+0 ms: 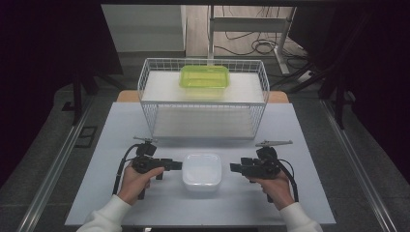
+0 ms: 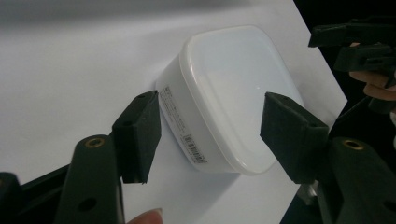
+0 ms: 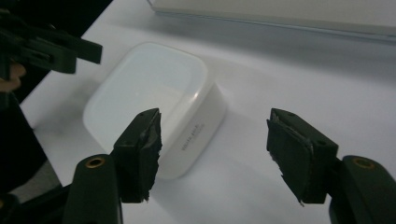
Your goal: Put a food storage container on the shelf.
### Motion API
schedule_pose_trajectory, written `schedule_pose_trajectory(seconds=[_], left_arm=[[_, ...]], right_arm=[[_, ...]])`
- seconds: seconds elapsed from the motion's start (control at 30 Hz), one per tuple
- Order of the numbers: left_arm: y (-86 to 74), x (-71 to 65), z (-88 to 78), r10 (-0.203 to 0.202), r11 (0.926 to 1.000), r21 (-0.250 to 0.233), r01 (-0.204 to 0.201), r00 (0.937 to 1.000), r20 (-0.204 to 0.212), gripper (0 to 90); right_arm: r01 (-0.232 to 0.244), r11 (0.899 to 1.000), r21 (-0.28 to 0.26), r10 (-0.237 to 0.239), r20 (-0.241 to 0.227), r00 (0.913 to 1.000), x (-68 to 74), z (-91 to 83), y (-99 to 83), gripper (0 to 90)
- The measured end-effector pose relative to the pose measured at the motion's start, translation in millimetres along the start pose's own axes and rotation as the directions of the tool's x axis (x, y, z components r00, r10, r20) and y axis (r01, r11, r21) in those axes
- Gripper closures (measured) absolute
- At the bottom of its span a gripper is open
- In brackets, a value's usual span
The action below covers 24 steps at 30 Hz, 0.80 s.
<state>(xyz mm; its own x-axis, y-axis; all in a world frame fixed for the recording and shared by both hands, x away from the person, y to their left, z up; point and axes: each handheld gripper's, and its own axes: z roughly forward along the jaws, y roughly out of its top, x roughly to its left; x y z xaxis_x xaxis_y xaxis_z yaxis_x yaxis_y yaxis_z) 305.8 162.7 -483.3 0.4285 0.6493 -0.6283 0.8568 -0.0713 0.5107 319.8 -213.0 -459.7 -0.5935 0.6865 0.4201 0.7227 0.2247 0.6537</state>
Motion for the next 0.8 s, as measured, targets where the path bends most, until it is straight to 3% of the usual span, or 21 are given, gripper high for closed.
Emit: schedule_pose_trajectory(seconds=[0.1,0.27,0.47,0.53,0.8], left_arm=[[-1.0,2.8,5.1,-0.039,0.9992,0.011,0.038,0.9984,0.042,45.3],[-1.8,5.0,9.8,-0.061,0.9979,0.026,0.059,0.9951,0.078,49.9],[-2.1,6.7,15.7,-0.088,0.9959,0.029,0.085,0.9916,0.095,54.3],[-2.1,7.2,18.7,-0.096,0.9950,0.037,0.093,0.9902,0.101,57.3],[-2.5,9.4,21.4,-0.118,0.9929,0.027,0.115,0.9871,0.109,66.8]], right_arm=[[-0.040,0.999,0.013,0.040,-0.040,0.9984,1.8,13.3,1.6,40.0],[-0.073,0.997,0.030,0.075,-0.074,0.9944,3.4,23.5,0.9,42.0],[-0.110,0.992,0.057,0.115,-0.094,0.9889,-0.2,33.4,0.4,45.9],[-0.132,0.989,0.071,0.140,-0.118,0.9831,-0.1,39.5,0.1,49.8],[-0.189,0.978,0.086,0.199,-0.136,0.9705,-4.3,46.1,-2.9,60.5]])
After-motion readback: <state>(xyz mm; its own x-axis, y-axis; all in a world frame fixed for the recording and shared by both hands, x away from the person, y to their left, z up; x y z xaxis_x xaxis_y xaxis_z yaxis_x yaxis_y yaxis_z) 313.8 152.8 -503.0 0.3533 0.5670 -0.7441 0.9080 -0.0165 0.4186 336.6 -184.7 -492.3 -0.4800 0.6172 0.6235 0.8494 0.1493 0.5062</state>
